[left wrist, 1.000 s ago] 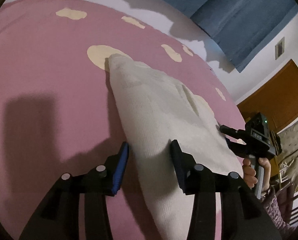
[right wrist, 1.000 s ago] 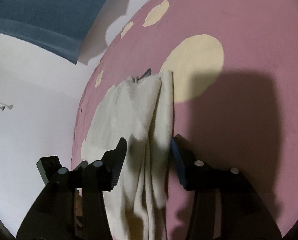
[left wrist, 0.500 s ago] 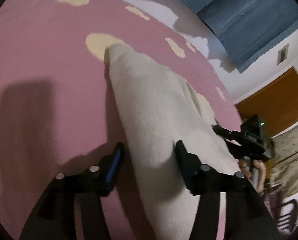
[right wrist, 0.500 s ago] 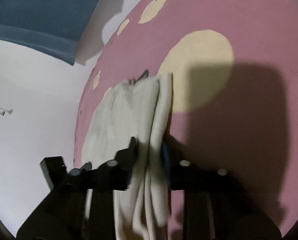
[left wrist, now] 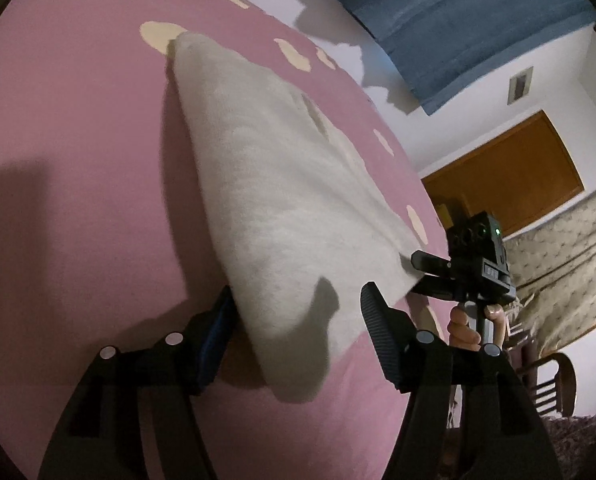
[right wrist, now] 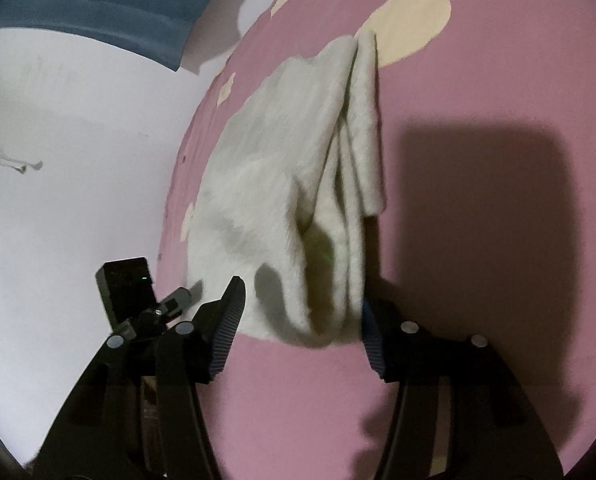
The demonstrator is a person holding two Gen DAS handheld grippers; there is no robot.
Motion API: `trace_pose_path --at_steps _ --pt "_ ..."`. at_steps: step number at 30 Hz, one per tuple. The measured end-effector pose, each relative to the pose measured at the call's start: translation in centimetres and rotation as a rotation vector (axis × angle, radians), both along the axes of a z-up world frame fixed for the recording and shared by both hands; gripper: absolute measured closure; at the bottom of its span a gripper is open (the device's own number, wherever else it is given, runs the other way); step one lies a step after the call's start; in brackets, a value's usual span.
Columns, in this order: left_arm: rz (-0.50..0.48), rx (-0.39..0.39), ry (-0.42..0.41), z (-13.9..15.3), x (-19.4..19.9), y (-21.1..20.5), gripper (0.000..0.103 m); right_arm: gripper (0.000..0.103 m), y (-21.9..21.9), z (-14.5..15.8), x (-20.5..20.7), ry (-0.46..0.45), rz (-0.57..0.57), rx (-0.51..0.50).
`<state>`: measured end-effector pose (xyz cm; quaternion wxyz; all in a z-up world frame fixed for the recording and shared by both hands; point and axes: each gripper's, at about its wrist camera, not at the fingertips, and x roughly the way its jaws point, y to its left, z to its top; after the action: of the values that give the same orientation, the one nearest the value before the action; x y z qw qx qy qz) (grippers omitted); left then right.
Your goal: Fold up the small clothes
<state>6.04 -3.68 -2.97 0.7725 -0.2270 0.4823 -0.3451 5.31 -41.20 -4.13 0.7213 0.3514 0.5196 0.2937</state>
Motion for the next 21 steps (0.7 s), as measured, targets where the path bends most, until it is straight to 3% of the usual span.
trace_pose_path --at_steps 2,6,10,13,16,21 --pt "-0.009 0.002 -0.004 0.0 -0.2 -0.7 0.041 0.049 0.8 0.0 0.0 0.004 0.009 0.002" --pt "-0.02 0.038 -0.002 0.0 0.0 -2.0 0.062 0.052 4.0 0.4 1.7 -0.012 0.039 -0.011" --pt "0.034 -0.013 0.041 1.2 1.6 -1.4 0.081 0.083 4.2 0.0 2.5 0.027 0.005 0.061" --pt "0.05 -0.046 0.043 2.6 2.4 -1.1 0.084 0.089 3.4 0.8 2.9 0.018 -0.031 0.117" --pt "0.045 -0.023 0.023 3.8 2.7 -1.6 0.085 0.091 3.0 2.2 3.1 -0.002 -0.05 0.16" --pt "0.045 0.004 0.045 2.8 2.2 -1.6 0.085 0.092 2.4 1.9 3.2 0.034 -0.065 0.175"
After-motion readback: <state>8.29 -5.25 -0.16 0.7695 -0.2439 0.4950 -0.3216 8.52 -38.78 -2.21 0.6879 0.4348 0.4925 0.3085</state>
